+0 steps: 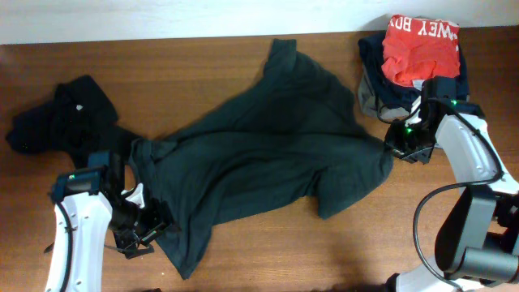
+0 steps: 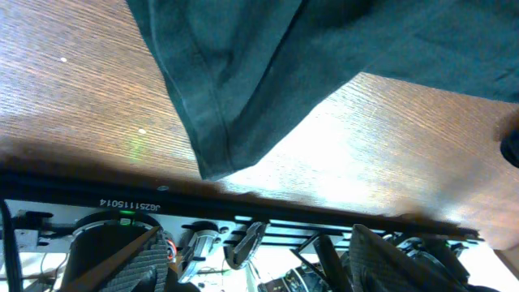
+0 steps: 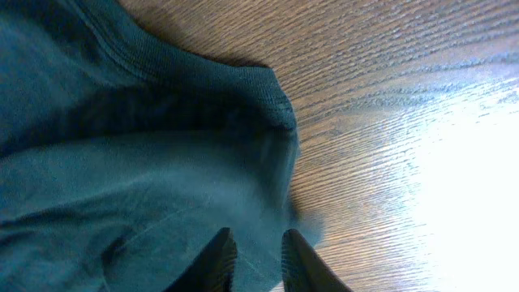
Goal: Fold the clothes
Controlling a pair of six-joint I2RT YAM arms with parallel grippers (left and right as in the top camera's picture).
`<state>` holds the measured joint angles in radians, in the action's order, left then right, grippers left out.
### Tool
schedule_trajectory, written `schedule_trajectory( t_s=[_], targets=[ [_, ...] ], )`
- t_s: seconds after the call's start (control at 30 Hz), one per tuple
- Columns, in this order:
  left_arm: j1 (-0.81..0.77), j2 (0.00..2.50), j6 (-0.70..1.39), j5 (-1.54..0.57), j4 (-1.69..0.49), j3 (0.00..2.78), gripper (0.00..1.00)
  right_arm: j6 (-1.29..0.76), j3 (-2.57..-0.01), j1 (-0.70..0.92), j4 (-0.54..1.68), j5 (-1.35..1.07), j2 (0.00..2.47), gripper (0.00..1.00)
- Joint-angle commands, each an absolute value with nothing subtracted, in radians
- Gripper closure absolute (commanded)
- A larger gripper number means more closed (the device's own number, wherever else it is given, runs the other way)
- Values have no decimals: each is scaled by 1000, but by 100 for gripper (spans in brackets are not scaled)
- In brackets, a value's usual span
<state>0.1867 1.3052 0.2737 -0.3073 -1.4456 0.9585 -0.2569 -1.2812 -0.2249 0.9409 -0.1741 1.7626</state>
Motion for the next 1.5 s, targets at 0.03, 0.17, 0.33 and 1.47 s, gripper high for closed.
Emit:
schedule_trajectory(
  t_s=[0.03,0.17,0.33,1.47],
  targets=[
    [192,1309,275,-355,-1416,962,27,-242,-1297,-231,939,-173,1758,68],
    [192,1309,275,-363,-1286,1017,26,-239,-1297,-231,938,-173,1758,66],
    [172,1316,204,-283,-903,1031,26,-224,-1297,-225,923,-181,1758,67],
    [-31,1840,-319,4,-610,1262,62,-187,-1297,-190,923,-187,1758,61]
  ],
)
